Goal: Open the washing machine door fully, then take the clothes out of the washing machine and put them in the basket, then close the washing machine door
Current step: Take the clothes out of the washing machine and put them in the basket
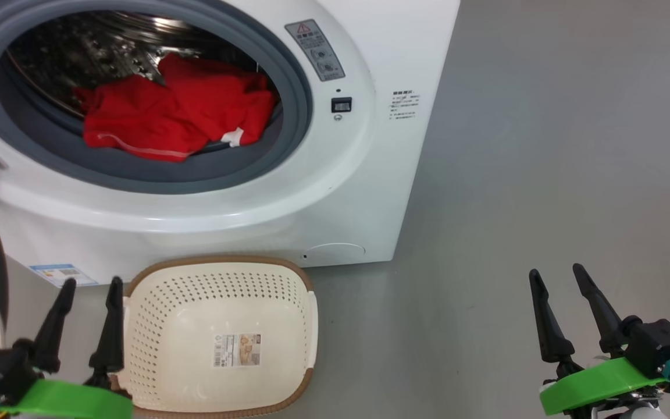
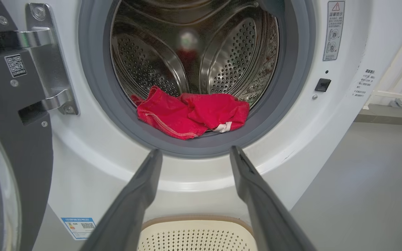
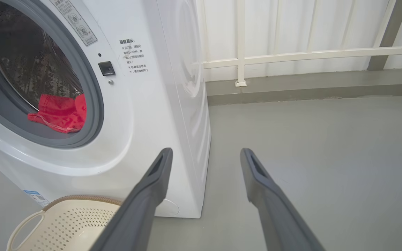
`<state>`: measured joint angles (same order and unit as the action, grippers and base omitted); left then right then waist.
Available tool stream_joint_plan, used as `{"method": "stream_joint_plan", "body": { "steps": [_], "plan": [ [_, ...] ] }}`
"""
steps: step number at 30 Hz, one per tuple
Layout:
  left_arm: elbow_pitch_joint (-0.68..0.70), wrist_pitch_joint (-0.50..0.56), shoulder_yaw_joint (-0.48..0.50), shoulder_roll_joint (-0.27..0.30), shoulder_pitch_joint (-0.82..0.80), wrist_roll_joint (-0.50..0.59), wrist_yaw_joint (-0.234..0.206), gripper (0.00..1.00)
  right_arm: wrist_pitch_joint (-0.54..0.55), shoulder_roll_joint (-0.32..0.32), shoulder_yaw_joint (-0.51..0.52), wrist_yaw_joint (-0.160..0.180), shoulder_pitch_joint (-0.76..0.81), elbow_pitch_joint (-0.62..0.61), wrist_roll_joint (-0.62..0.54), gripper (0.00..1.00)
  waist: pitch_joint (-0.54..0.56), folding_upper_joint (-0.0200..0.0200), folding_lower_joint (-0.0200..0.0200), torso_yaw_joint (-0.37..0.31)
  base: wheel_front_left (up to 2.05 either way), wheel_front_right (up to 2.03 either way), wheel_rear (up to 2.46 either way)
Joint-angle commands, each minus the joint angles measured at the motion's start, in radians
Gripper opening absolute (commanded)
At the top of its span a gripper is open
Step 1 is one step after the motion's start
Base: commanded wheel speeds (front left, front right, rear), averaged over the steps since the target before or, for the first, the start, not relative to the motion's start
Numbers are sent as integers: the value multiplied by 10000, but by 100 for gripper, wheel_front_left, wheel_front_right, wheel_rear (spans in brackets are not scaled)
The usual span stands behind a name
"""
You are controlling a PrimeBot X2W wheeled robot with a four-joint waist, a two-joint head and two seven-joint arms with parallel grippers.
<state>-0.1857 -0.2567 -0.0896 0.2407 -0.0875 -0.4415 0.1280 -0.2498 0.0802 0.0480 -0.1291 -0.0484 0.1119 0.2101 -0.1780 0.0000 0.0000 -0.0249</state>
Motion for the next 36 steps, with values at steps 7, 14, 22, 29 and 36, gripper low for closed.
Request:
{"method": "stream_joint_plan", "body": {
  "steps": [7,14,22,29,36],
  "plan": [
    [-608,-51,-17,602,-1965,-42,27,100,-120,-208,-310,-16,-648,-374,-162,100,-702,0,0,-483,0,0,0],
    [-1851,-51,-795,1197,-4031,-524,27,100,-120,-289,-379,-16,-997,-486,-147,100,-1393,0,0,-847,0,0,0],
    [-3519,170,-2098,1686,-6227,-1226,27,100,-120,-297,-491,-16,-1345,-656,254,100,-2217,0,0,-1250,0,0,0],
    [-4879,785,-3251,2114,-8136,-2037,27,100,-120,-299,-651,-16,-1702,-820,614,100,-3032,0,0,-1653,0,0,0],
    [-6161,1396,-3957,2240,-9413,-3087,27,100,-120,-299,-872,-16,-1960,-884,896,100,-3464,0,0,-2036,0,0,0]
  ]
}}
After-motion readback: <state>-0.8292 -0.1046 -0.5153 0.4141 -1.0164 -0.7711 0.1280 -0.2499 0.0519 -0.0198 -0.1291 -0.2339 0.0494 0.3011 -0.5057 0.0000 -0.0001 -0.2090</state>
